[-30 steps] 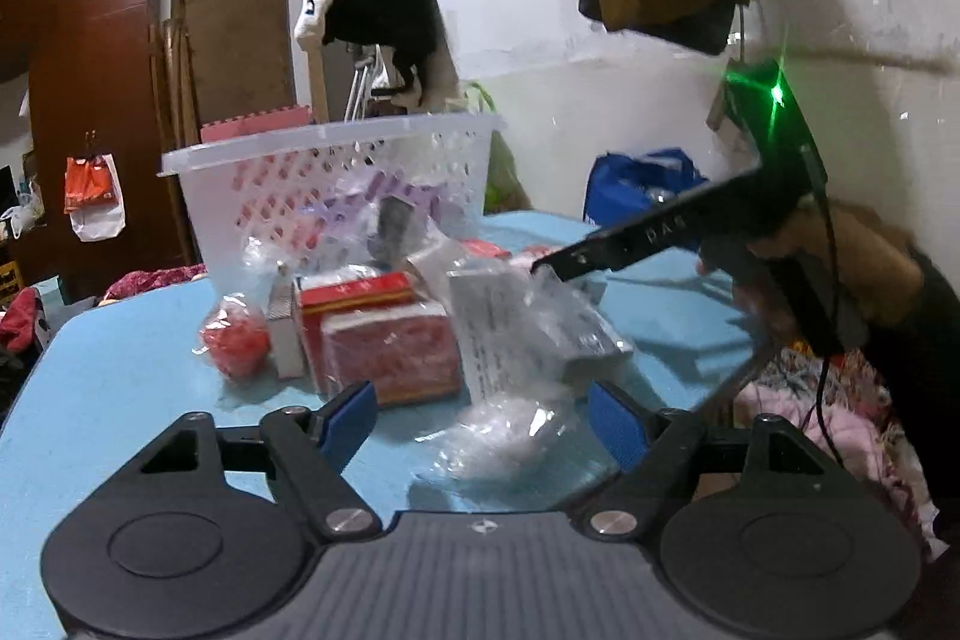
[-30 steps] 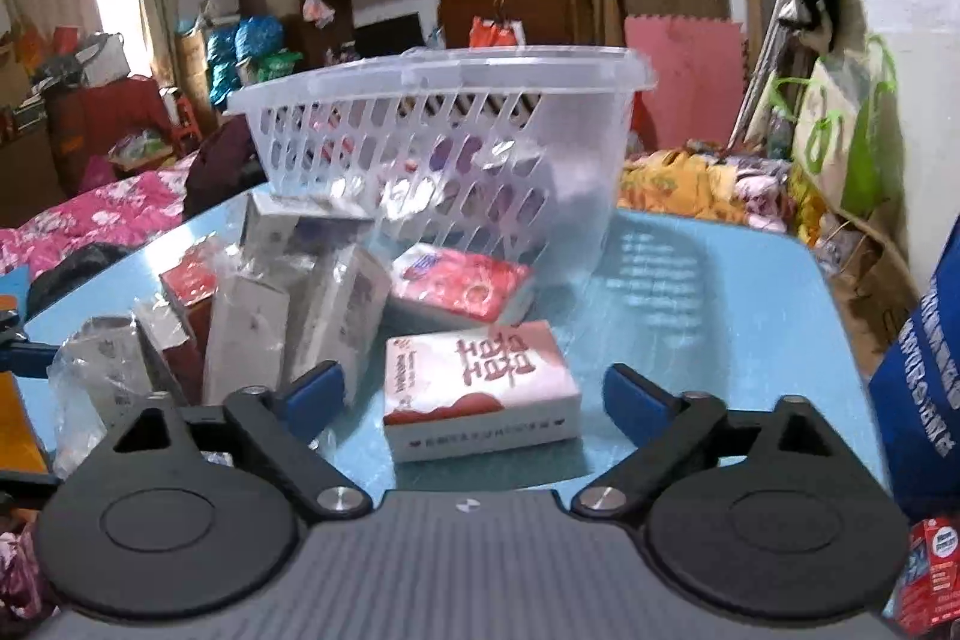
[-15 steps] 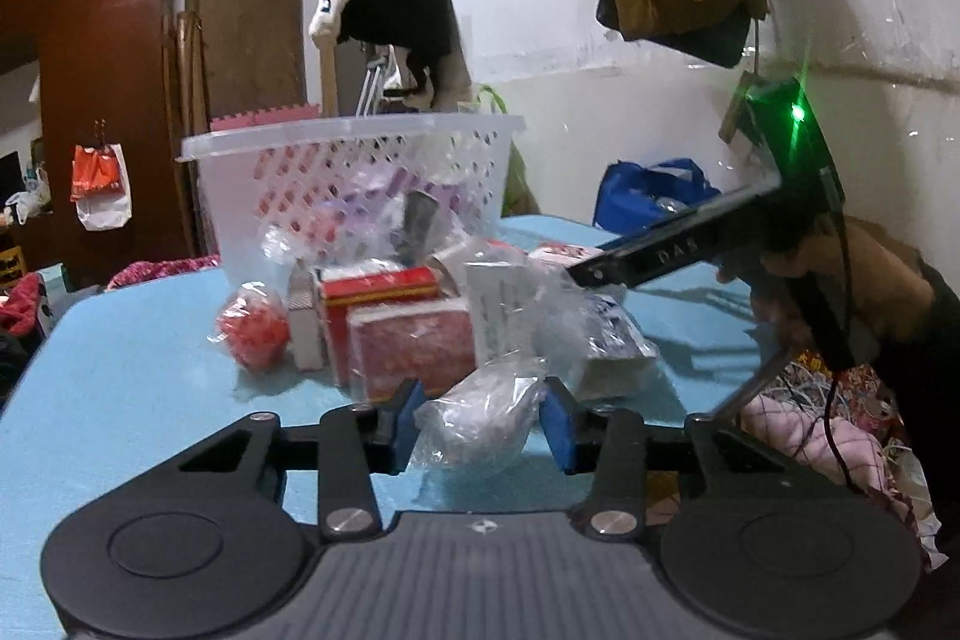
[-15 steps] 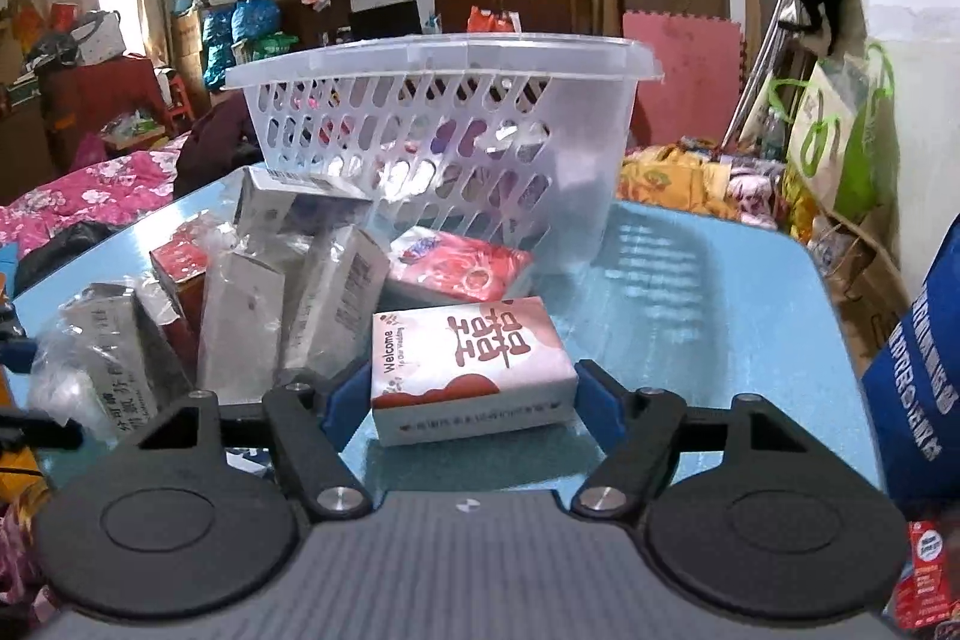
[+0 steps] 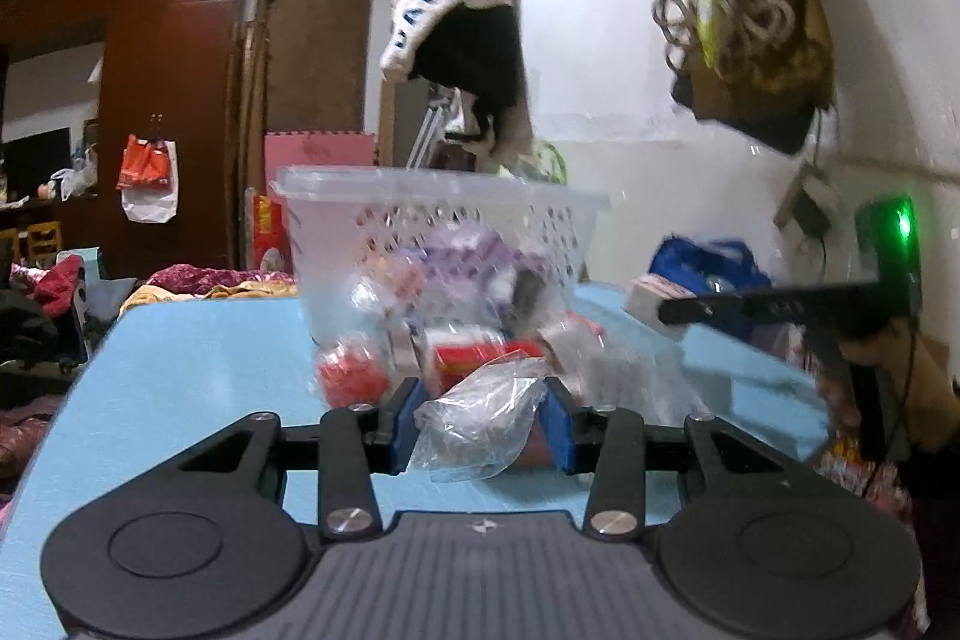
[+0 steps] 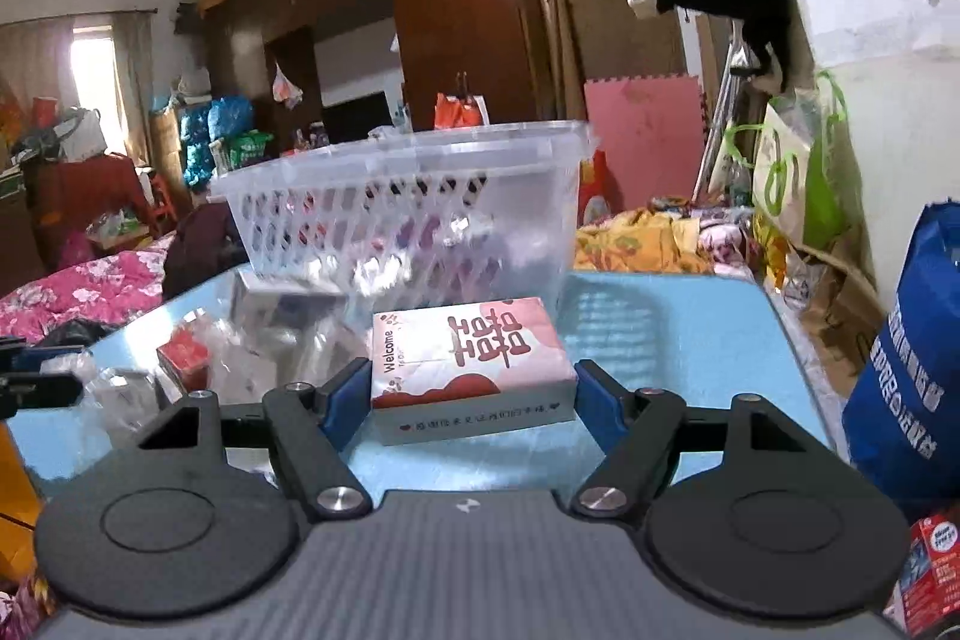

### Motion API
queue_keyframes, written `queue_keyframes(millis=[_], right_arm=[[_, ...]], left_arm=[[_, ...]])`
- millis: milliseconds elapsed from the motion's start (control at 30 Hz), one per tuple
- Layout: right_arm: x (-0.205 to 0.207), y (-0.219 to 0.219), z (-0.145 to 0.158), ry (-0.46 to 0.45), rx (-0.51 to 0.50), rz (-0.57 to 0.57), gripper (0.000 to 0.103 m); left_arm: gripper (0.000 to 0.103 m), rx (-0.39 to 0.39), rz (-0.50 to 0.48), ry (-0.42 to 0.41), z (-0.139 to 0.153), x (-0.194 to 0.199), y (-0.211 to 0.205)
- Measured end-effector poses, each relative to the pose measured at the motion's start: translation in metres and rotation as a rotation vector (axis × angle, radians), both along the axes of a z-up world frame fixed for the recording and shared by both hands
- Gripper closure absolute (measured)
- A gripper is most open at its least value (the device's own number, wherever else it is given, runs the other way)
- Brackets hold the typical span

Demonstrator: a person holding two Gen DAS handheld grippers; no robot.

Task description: Organize objects

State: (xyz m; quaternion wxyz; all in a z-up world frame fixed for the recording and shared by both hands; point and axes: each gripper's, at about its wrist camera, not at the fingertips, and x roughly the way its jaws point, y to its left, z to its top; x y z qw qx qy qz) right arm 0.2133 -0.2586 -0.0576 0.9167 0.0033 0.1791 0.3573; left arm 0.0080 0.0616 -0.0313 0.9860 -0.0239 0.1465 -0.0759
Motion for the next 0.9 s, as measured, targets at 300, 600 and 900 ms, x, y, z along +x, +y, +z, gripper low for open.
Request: queue_keyframes(millis=[300, 600, 900], right_arm=[[0.016, 0.036, 0.089, -0.156, 0.024, -0.011, 0.028], [0.105, 0.098, 0.089, -0.005, -0.147, -0.015, 0.022], [0.017, 0.038, 0.065, -0.066, -0.068, 0.076, 0.0]], left_arm=[[0.057, -0.066, 0.048, -0.09, 0.099, 0.068, 0.016], [0.038, -0.124, 0.164, 0.152, 0.098, 0.213, 0.03], [0.027, -0.104, 0.074, 0.005, 0.076, 0.102, 0.021]])
